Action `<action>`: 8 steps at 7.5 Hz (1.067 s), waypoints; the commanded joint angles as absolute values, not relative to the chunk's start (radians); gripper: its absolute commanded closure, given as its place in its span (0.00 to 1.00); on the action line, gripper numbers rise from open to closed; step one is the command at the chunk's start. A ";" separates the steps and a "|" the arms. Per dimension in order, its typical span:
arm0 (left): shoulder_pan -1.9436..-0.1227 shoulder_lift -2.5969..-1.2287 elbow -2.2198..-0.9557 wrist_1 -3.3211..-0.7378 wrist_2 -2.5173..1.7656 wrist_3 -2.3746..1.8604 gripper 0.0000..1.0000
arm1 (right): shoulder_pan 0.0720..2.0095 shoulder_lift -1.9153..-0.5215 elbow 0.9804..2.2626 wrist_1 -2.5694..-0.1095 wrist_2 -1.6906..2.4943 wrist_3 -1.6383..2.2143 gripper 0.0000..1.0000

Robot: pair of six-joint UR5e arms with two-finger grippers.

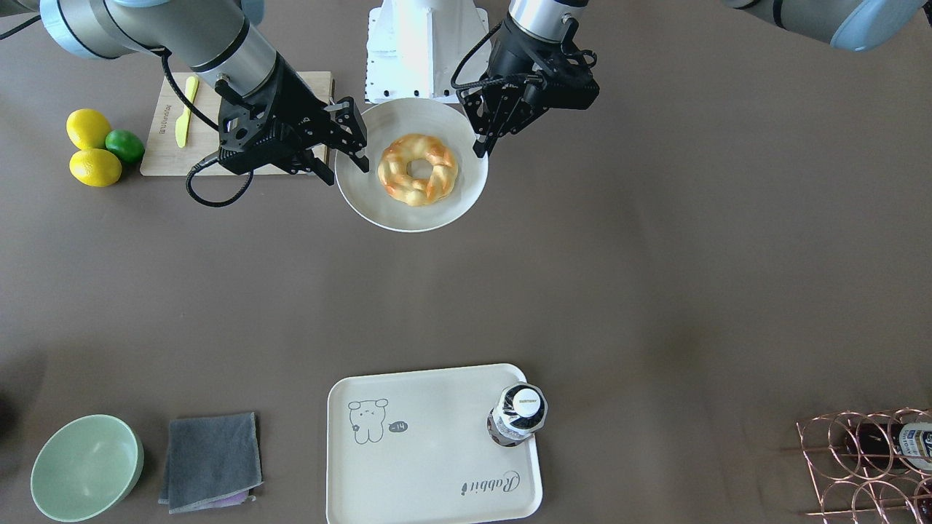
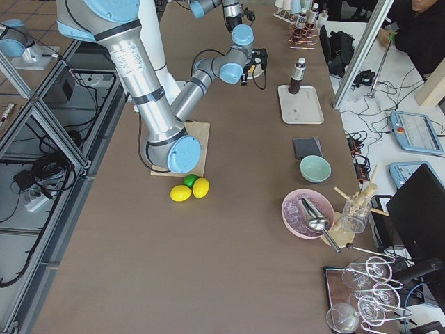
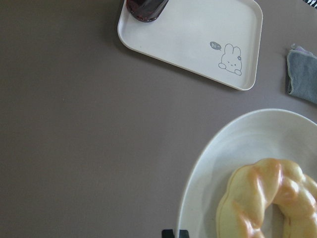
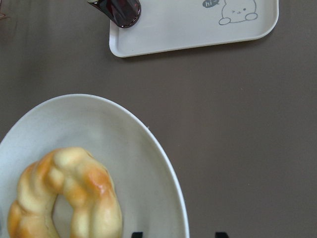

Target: Place donut on tray

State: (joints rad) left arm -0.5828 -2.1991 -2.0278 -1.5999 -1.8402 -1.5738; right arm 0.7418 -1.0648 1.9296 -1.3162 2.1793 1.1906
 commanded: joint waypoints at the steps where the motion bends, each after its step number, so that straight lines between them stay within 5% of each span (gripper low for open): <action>1: -0.583 -2.194 -2.026 -1.600 -1.841 -1.572 1.00 | 0.756 -1.072 1.933 -1.316 2.183 1.190 0.38; 3: -0.583 -2.197 -2.020 -1.601 -1.841 -1.568 1.00 | 0.765 -1.071 1.933 -1.316 2.184 1.190 0.39; 8: -0.583 -2.212 -1.997 -1.601 -1.841 -1.563 1.00 | 0.767 -1.071 1.933 -1.316 2.181 1.192 0.83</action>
State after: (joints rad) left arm -0.5829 -2.2100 -2.0019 -1.6015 -1.8408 -1.5647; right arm 0.7651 -1.0697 1.9315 -1.3162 2.1807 1.1919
